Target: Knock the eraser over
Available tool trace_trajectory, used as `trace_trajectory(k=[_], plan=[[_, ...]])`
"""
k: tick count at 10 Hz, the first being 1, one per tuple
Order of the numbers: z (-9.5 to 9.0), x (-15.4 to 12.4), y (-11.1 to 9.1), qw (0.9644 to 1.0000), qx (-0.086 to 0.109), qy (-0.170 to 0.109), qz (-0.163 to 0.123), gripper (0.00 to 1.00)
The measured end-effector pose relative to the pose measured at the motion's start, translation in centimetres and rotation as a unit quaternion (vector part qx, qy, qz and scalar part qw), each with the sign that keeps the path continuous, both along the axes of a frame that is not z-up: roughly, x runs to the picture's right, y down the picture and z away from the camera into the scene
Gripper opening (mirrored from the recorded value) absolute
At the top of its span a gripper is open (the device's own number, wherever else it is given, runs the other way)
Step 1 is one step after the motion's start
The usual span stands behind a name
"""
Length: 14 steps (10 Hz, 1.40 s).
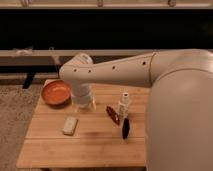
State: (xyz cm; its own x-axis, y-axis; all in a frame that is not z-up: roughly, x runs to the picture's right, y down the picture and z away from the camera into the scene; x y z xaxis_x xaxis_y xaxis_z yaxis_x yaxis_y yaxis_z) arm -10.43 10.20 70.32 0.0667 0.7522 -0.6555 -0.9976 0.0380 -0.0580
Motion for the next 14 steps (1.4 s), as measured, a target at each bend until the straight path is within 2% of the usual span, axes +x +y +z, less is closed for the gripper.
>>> trace_trajectory(k=[4, 5, 7, 8, 9, 11, 14], plan=[[0.1, 0.1, -0.2, 1.0, -0.003, 0.003, 0.003, 0.65], [0.3, 0.9, -0.7, 0.9999, -0.006, 0.011, 0.009, 0.65], [-0.2, 3.8, -1.2, 0.9992, -0.009, 0.03, 0.024, 0.65], [-1.7, 8.0, -1.0, 0.9974, -0.009, 0.055, 0.046, 0.65], [-2.8, 10.8, -0.7, 0.9955, -0.007, 0.071, 0.061, 0.65], [-4.2, 14.5, -0.2, 0.9926, -0.004, 0.086, 0.085, 0.65], [-4.8, 19.5, 1.4, 0.9865, -0.006, 0.098, 0.131, 0.65]])
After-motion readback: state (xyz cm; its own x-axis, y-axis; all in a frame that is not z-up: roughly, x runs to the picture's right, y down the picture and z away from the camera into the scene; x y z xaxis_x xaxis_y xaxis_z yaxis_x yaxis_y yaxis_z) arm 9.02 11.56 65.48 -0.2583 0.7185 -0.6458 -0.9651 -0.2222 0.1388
